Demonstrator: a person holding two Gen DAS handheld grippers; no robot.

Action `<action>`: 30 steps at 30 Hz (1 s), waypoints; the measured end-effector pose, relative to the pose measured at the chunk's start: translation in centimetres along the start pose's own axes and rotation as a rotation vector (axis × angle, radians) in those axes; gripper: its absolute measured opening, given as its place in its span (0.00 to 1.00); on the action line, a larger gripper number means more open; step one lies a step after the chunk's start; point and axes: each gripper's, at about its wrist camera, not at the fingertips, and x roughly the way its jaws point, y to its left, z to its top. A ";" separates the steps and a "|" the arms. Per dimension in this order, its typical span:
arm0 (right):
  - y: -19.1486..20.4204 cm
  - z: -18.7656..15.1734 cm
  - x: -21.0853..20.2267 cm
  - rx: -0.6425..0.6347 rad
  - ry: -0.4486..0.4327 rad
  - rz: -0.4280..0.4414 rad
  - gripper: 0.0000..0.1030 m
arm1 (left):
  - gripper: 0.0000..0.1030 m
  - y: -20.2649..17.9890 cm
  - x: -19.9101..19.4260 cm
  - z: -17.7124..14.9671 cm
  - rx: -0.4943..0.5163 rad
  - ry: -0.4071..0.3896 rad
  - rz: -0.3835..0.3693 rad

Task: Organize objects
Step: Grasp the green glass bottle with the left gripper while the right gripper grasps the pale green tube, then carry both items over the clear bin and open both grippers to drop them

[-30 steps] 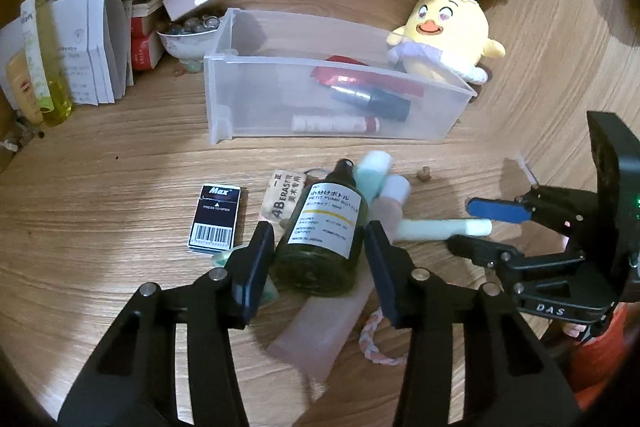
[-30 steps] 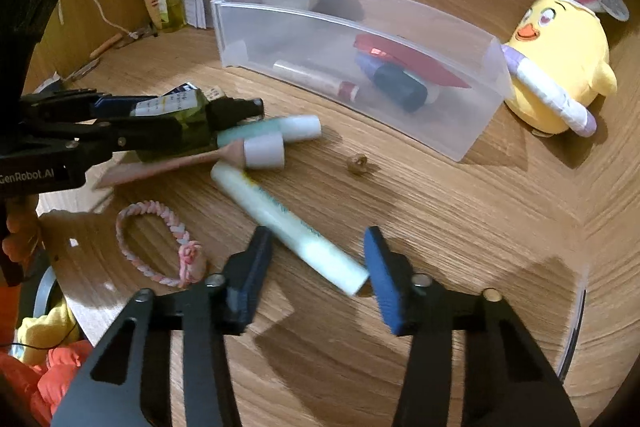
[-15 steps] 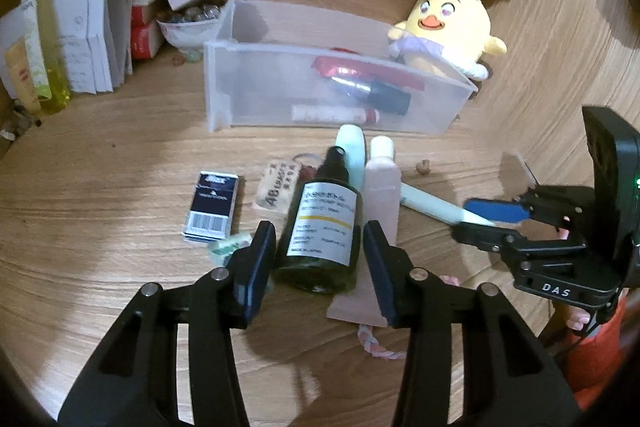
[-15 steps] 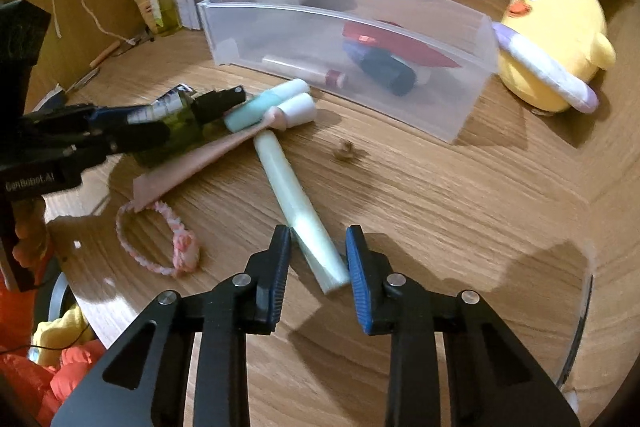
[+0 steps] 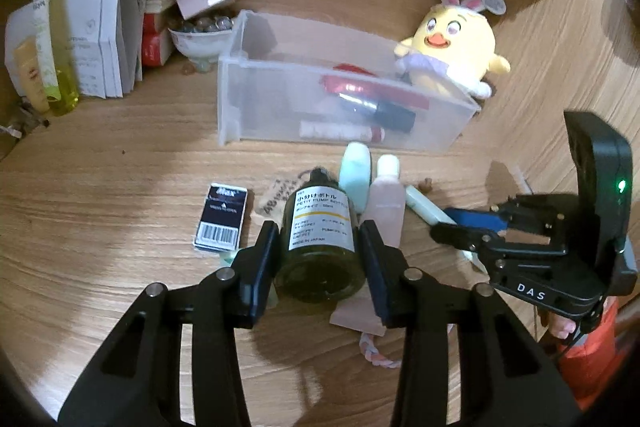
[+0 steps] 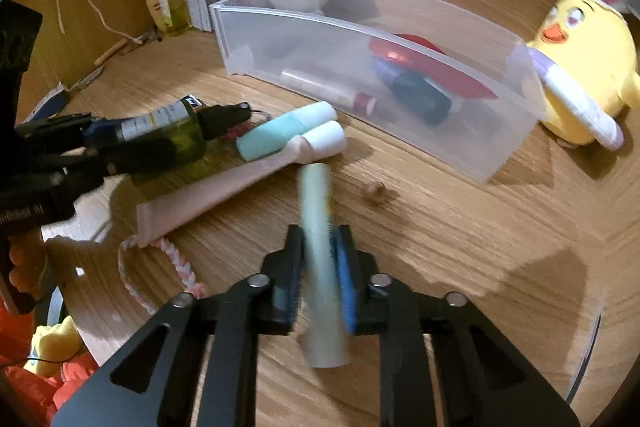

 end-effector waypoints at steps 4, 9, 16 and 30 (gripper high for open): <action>-0.9 -0.9 -0.7 0.042 -0.019 -0.015 0.14 | 0.40 -0.1 -0.6 0.6 -0.003 -0.027 0.006; -2.0 -1.0 -2.0 0.094 -0.065 -0.012 0.14 | 0.40 -0.4 -1.3 1.6 -0.004 -0.066 0.014; -2.9 0.3 -4.4 0.129 -0.158 -0.005 0.14 | 0.40 -0.7 -2.6 3.4 -0.003 -0.126 0.023; -2.9 3.0 -6.6 0.131 -0.270 0.040 0.14 | 0.40 -1.5 -4.3 6.3 0.003 -0.195 0.055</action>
